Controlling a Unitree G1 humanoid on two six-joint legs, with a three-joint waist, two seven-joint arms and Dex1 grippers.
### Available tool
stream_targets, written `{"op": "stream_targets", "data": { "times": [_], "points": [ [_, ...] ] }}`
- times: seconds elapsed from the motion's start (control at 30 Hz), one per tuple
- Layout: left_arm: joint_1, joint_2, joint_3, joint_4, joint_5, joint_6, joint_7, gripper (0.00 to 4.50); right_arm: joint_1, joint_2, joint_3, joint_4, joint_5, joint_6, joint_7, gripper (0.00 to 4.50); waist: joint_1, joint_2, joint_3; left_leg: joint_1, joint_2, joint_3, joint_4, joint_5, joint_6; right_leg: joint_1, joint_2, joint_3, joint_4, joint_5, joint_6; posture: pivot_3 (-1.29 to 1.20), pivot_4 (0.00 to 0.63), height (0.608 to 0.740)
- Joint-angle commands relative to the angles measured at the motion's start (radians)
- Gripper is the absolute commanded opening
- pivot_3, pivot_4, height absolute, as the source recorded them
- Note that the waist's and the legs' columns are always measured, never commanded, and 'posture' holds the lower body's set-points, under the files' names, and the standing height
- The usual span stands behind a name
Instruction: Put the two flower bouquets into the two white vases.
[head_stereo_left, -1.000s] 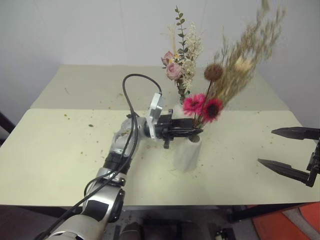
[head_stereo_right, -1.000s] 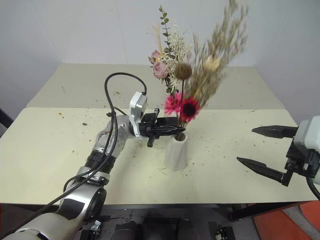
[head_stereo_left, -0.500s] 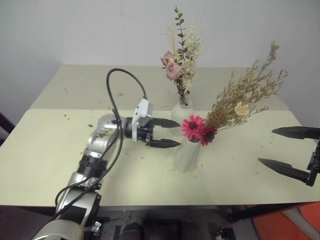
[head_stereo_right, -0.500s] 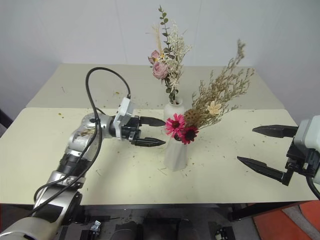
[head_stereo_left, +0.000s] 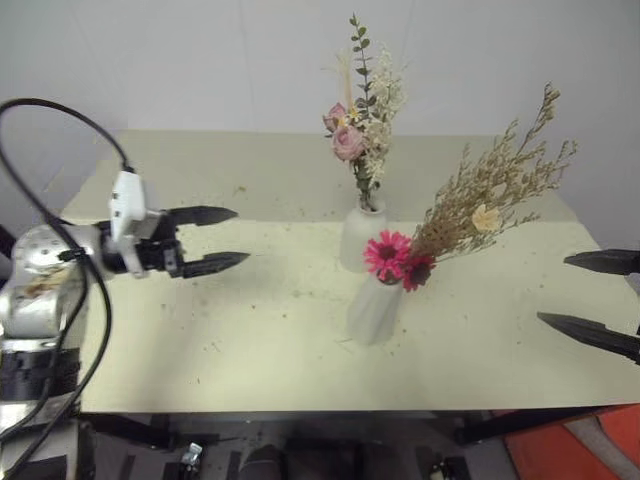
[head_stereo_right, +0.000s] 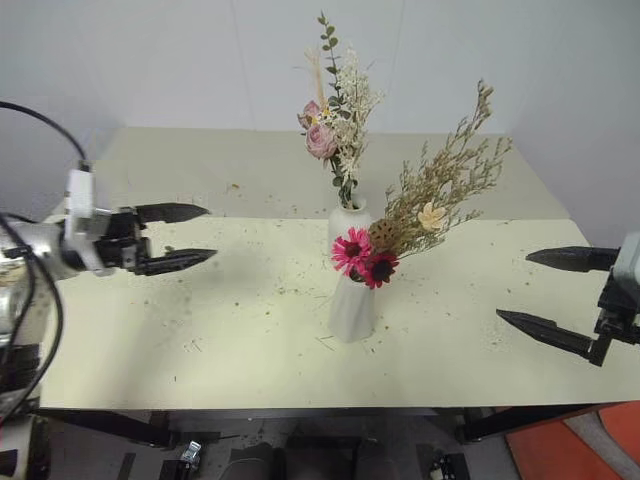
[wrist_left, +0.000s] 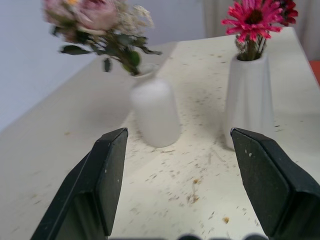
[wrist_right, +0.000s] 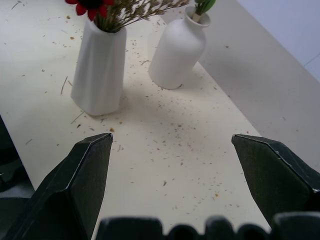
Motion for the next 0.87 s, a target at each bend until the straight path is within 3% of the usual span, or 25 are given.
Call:
{"op": "stream_targets", "data": {
  "times": [0.03, 0.6, 0.87],
  "points": [
    [0.057, 0.064, 0.106, -0.107, -0.058, 0.035, 0.029, 3.55, -0.043, -0.031, 0.018, 0.074, -0.008, -0.059, 0.032, 4.5, 0.0, 0.0, 0.0, 0.0, 0.0, 0.0, 0.0, 0.0, 0.0, 0.0, 0.0, 0.0, 0.0, 0.0, 0.0, 0.0, 0.15, 0.74],
    [0.286, 0.115, 0.268, -0.271, -0.11, 0.081, 0.15, 3.55, -0.222, -0.049, 0.233, 0.409, -0.053, -0.291, 0.185, 4.5, -0.001, 0.0, 0.0, 0.003, 0.002, 0.005, -0.001, 0.0, 0.0, 0.0, 0.0, 0.002, 0.001, -0.001, -0.001, 0.0, 0.15, 0.74],
    [0.292, 0.138, 0.258, -0.247, -0.114, 0.084, 0.16, 3.55, -0.227, -0.016, 0.28, 0.412, -0.056, -0.332, 0.168, 4.5, 0.0, 0.0, 0.0, 0.003, 0.002, 0.005, -0.001, 0.0, 0.0, 0.0, 0.0, 0.002, 0.001, -0.001, -0.002, 0.0, 0.15, 0.74]
  ]
}}
